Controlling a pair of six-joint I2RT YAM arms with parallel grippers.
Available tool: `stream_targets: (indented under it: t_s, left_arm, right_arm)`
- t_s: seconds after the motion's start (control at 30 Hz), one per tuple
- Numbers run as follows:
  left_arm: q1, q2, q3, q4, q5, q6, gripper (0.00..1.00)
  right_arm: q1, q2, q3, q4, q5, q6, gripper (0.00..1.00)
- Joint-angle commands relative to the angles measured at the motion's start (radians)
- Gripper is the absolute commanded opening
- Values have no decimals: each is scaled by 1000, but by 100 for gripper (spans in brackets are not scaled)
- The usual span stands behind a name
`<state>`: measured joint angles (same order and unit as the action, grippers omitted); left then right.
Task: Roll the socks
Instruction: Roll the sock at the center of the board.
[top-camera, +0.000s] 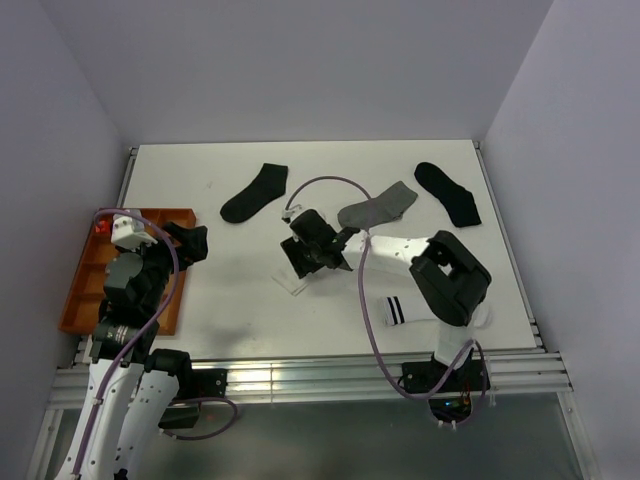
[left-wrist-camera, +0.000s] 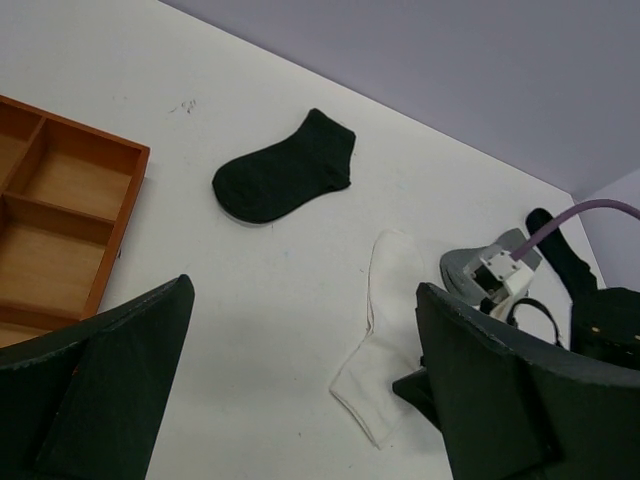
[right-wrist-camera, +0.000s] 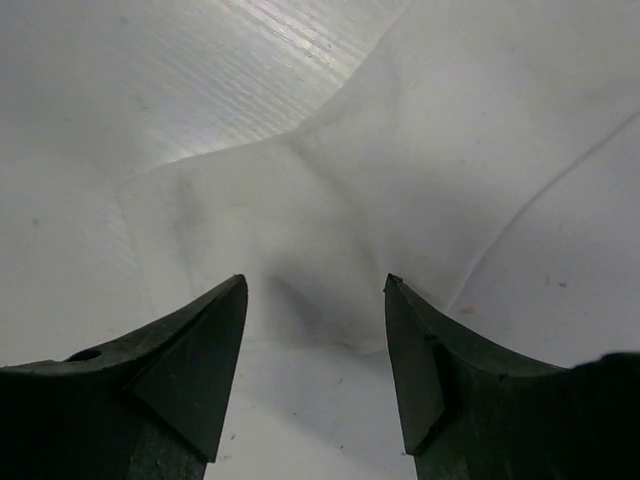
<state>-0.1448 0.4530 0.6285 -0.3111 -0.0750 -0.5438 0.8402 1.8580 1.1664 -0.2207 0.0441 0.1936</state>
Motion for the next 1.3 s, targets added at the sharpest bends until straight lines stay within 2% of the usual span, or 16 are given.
stream_targets:
  t_s: [0.0,0.2,0.33,0.63,0.97,1.13,1.27]
  left_arm:
    - [1,-11,0,30,-5,-1,99]
    - [2,-2,7,9,-42,-7,99]
    - [2,-2,5,9,-42,-8,100]
    - [2,4,4,6,-45,-10,99]
    - [2,12,7,1,-43,-12,100]
    - [4,15,7,1,-43,-13,99]
    - [5,21,4,6,-36,-15,100]
  right_arm:
    - [48,-118,-8,41,46,-11,65]
    - [135,-145,-22,63,83,-71,64]
    - [160,-105,-25,60,65,-97,56]
    - [206,-2,-1,32,80,-131,50]
    - [217,52,1,-5,122,-123,49]
    - [230,99,10,-46,197,-112,47]
    - [243,130,10,-55,252,-99,41]
